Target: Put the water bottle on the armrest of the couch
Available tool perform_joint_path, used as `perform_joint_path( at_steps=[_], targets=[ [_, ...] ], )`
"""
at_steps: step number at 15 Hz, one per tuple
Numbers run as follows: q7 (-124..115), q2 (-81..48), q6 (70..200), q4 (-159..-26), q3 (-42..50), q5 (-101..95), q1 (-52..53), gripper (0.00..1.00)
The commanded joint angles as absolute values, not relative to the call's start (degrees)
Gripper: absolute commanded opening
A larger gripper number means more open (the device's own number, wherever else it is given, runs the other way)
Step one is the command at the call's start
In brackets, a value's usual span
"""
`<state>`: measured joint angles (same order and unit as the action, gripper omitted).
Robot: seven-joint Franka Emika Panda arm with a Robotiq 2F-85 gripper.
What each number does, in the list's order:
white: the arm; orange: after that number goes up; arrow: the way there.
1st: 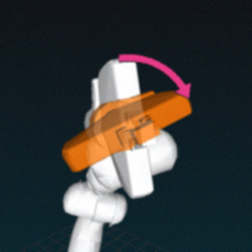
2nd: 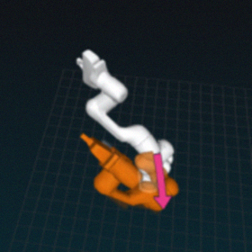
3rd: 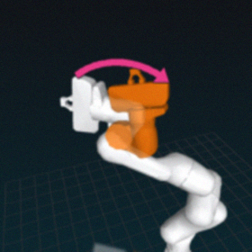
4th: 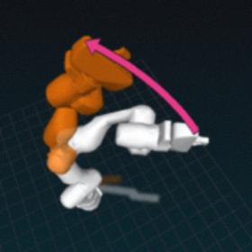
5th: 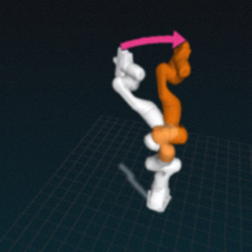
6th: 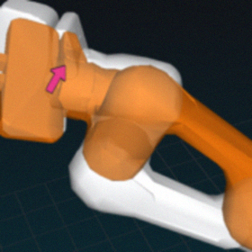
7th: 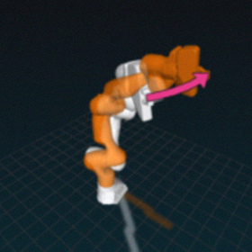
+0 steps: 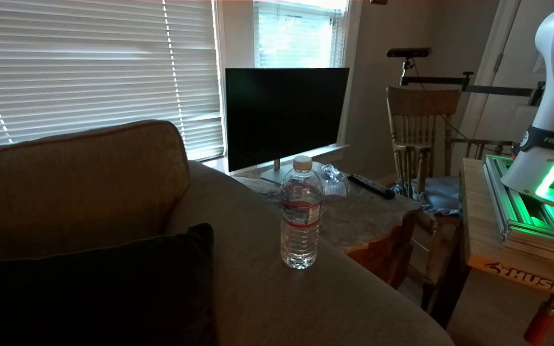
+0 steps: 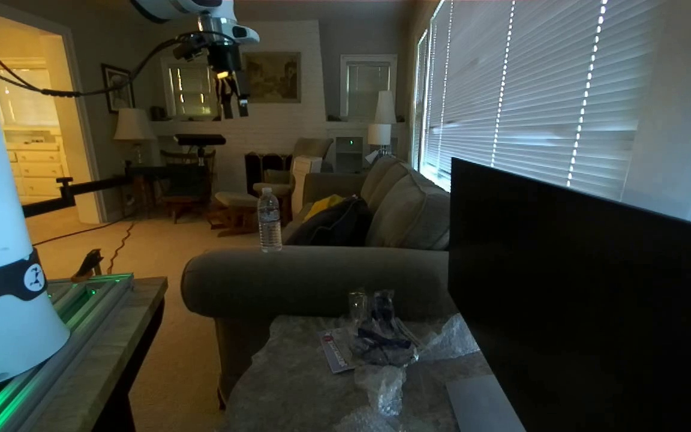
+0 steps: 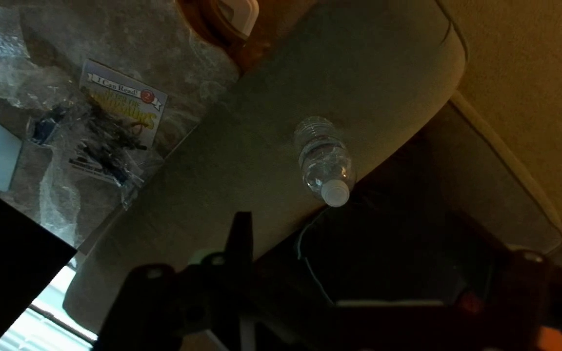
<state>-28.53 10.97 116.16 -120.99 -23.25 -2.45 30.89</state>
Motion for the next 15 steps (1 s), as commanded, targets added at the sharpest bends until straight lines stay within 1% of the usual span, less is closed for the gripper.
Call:
perform_joint_path(
  at_steps=[1, 2, 15],
  targets=[
    [-22.3, 17.1, 114.7, -123.9, -23.6, 1.7, 27.9, 1.0],
    [-25.3, 13.5, 115.0, -121.4, -25.4, -0.6, 27.2, 1.0],
    [-25.0, 13.7, 114.9, -121.4, -26.3, -0.7, 26.1, 1.0]
  ],
)
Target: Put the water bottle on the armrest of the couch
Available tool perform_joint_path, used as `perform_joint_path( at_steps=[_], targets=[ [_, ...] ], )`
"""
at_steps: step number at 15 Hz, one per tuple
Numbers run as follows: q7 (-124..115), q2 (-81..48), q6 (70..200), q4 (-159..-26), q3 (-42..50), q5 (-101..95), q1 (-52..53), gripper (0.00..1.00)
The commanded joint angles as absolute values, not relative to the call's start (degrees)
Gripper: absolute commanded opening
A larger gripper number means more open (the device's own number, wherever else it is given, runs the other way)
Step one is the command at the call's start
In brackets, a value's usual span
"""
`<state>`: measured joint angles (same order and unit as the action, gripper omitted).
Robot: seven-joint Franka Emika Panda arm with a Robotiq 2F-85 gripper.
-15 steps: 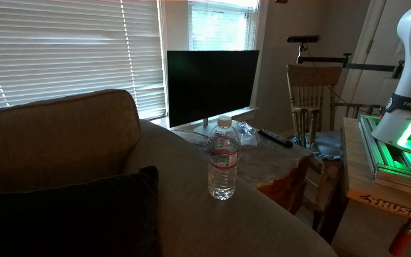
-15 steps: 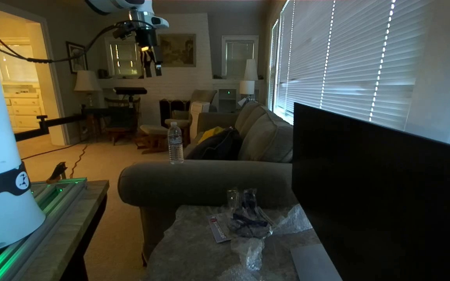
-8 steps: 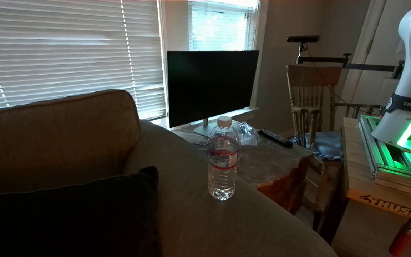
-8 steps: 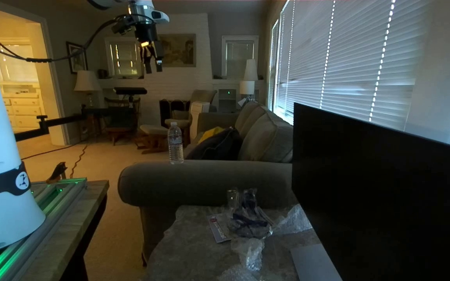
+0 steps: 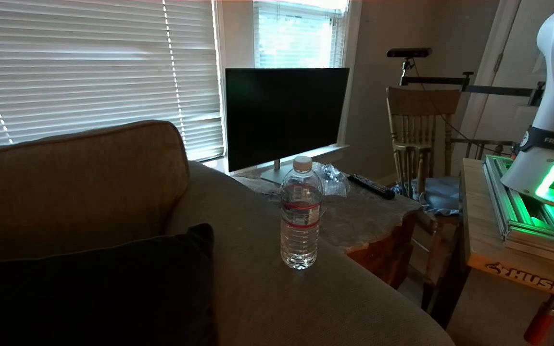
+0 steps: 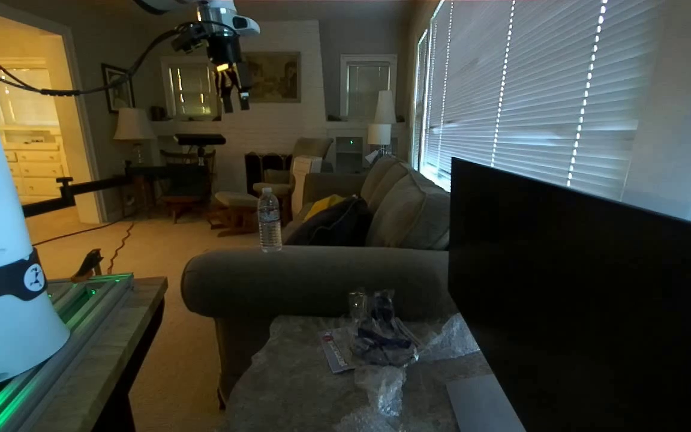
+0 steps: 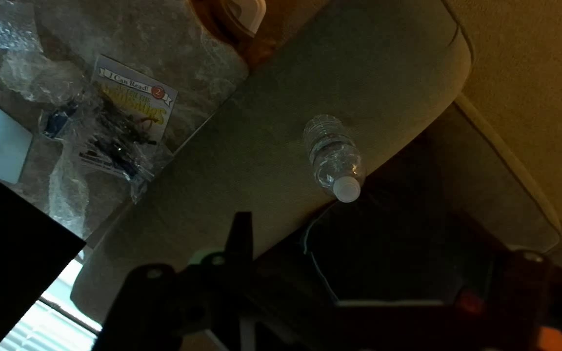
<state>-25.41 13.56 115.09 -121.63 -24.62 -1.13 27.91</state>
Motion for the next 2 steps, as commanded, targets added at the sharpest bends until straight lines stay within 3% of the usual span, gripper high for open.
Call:
perform_joint_path(
  at_steps=[1, 2],
  targets=[
    [-25.0, 13.7, 114.9, -121.4, -26.3, -0.7, 26.1, 1.0],
    [-25.0, 13.7, 114.9, -121.4, -26.3, -0.7, 26.1, 1.0]
  ],
)
